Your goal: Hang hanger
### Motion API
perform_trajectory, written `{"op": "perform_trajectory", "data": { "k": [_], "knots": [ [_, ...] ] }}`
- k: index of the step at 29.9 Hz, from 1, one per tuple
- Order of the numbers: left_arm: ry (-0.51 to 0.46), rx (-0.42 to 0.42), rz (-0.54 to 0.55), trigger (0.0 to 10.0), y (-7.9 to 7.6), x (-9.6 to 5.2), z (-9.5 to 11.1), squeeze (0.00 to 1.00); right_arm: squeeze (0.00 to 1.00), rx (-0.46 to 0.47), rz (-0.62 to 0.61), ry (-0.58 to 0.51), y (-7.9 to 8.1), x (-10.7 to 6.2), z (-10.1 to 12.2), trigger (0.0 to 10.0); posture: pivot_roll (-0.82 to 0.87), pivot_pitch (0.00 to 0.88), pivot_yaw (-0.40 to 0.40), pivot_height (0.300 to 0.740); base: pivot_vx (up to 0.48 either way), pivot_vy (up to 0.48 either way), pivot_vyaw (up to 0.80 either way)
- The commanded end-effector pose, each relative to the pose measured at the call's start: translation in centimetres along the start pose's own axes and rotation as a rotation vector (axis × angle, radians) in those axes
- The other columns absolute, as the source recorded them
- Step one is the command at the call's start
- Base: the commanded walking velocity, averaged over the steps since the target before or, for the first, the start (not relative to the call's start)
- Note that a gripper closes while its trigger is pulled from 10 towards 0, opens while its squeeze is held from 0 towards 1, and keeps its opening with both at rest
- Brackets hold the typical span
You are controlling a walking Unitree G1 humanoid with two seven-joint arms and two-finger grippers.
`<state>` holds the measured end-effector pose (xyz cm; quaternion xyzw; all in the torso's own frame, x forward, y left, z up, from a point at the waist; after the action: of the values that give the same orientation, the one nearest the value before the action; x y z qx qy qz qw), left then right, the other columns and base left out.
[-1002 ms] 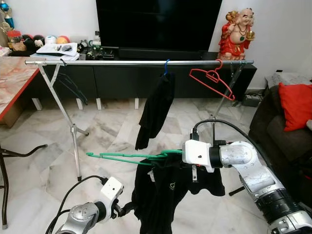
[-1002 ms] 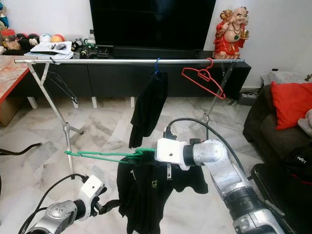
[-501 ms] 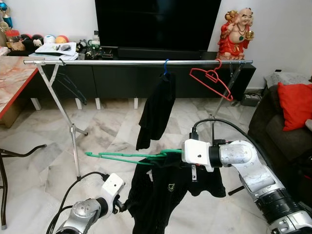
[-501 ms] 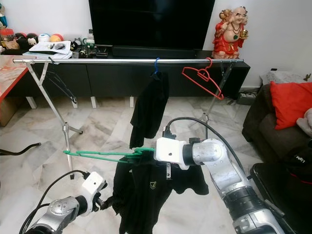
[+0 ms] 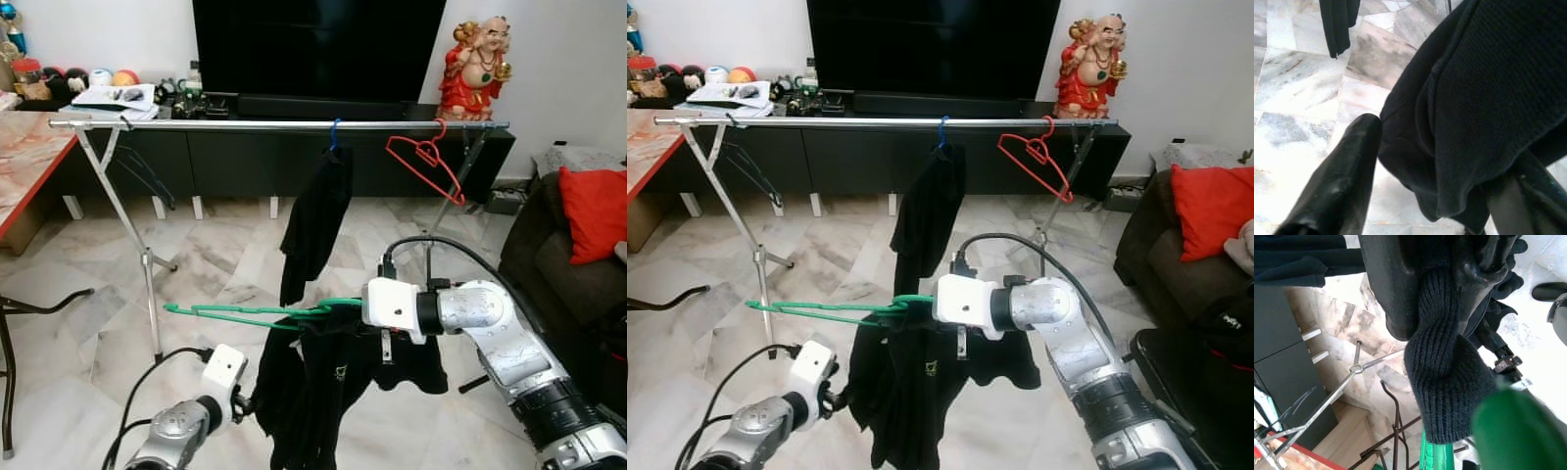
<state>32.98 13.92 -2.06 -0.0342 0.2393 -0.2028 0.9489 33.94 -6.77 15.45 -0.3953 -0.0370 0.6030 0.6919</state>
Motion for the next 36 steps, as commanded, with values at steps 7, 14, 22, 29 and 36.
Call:
{"op": "perform_trajectory", "data": {
  "k": [7,14,22,29,36],
  "knots": [
    [0.017,-0.046,0.003,0.0,-0.6,0.3,-0.6,0.00,0.00,-0.056,-0.018,-0.053,-1.1,-0.3,2.0,0.0,0.10,0.000,-0.092,0.740,0.000,0.000,0.00],
    [0.026,-0.054,0.009,0.0,-0.4,0.1,-1.1,0.00,0.00,-0.051,-0.028,-0.038,-1.3,-0.5,1.7,0.0,0.10,0.000,-0.090,0.740,0.000,0.000,0.00],
    [0.029,-0.058,0.016,0.0,-0.2,-0.2,-1.3,0.00,0.00,-0.045,-0.033,-0.033,-1.3,-0.5,1.5,0.0,0.11,0.000,-0.090,0.740,0.000,0.000,0.00],
    [0.042,-0.071,0.020,0.0,-0.2,-0.3,-1.8,0.00,0.00,-0.033,-0.037,-0.029,-1.2,-0.4,1.2,0.0,0.11,0.000,-0.087,0.740,0.000,0.000,0.00],
    [0.037,-0.083,0.059,0.0,0.4,-0.5,-1.9,0.00,0.00,-0.017,-0.035,-0.024,-0.9,-0.2,0.8,0.0,0.12,0.000,-0.087,0.740,0.000,0.000,0.00]
  ]
}}
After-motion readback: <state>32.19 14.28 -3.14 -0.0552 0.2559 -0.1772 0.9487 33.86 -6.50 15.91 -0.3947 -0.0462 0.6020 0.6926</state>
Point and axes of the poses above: a point about 5 cm out from each wrist's last joint towards the gripper, its own x axis pointing out of the wrist towards the gripper, its own z axis along the axis of the wrist's last joint, y = z × x, the point moved 5 cm from there along x, pointing out of the wrist towards the gripper, and after that the axes turned 8 degrees about -x, right-handed, at the moved point
